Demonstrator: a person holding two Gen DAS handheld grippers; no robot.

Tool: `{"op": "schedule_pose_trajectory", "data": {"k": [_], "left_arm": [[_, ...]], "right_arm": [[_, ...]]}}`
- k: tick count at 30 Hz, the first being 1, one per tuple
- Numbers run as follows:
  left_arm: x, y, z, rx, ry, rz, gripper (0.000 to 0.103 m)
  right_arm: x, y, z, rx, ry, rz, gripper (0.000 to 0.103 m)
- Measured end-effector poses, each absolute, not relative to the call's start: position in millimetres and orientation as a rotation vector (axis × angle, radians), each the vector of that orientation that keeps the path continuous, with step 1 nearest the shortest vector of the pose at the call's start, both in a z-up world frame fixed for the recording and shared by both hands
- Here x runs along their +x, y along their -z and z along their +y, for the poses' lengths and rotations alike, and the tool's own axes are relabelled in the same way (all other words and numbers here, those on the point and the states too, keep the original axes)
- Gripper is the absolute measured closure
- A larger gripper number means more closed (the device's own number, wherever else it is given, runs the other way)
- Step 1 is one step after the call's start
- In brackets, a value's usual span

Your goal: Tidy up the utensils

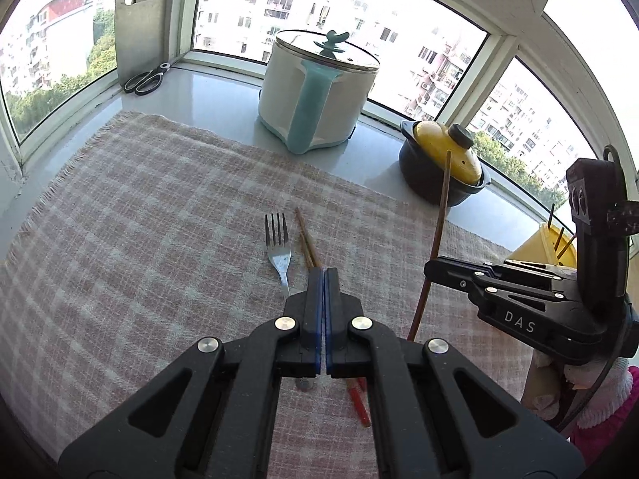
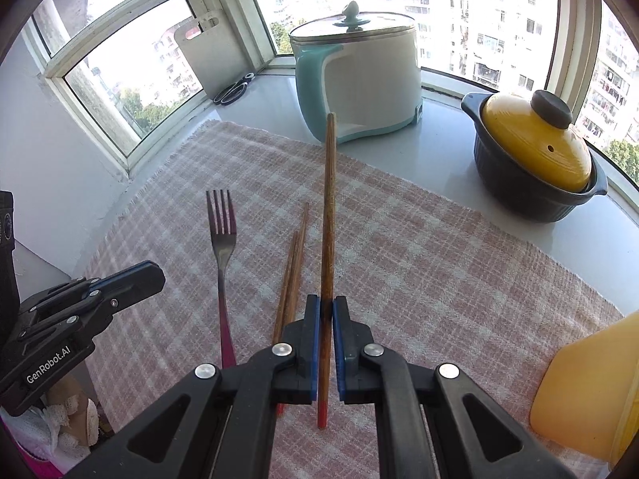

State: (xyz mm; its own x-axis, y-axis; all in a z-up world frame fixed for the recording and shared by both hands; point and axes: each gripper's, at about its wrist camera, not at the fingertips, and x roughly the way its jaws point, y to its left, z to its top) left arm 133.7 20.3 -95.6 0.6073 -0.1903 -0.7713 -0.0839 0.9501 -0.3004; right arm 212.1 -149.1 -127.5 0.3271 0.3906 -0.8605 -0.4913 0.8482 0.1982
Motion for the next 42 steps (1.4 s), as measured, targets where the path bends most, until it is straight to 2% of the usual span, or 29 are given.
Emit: {"op": "schedule_pose_trajectory", "data": {"k": [4,8,11,12,13,15,25,31,38,42], "left_arm": [[143.3,98.7,25.4,-0.349,0.045,0.939,0.103],[162.0,118.0,32.7,-0.412,0.083,1.052,0.103],[171.7,130.7,32.1,-0.413,0.082,1.086,0.097],[175.5,134.4,31.3,-0.419,0.095,1.1,0.092],[180.1,139.4,29.4,-0.425,0.119,1.119,0.083],[187.3,147.0,24.0,-0.423,0.147,1.141,0.074],[222.2,179.3,0.3,-0.347,0.172,1.249,0.074],[244.2,178.3,0.7,-0.322,0.164,1.23,0.074],[268.9,173.9,-23.2,-0.144,0.186,1.187,0.074],[275.9,181.4,-46.5,0.019,0.162,1.177,0.067]], "right_arm": [[208.5,123.8,-156.0,-0.098,-0.574,1.087,0.1],[204.0,123.2,-166.1,-0.079,-0.569,1.089,0.099],[200.1,122.5,-175.5,-0.06,-0.56,1.09,0.099],[199.3,122.4,-179.4,-0.05,-0.558,1.092,0.099],[198.6,122.1,-182.8,-0.042,-0.556,1.093,0.099],[196.1,121.6,-189.1,-0.038,-0.549,1.094,0.099],[192.5,120.1,-208.5,-0.019,-0.521,1.096,0.099],[192.2,120.8,-213.1,-0.004,-0.519,1.097,0.099],[192.7,120.8,-213.0,0.007,-0.52,1.099,0.099],[194.6,121.6,-214.8,0.008,-0.513,1.102,0.099]]}}
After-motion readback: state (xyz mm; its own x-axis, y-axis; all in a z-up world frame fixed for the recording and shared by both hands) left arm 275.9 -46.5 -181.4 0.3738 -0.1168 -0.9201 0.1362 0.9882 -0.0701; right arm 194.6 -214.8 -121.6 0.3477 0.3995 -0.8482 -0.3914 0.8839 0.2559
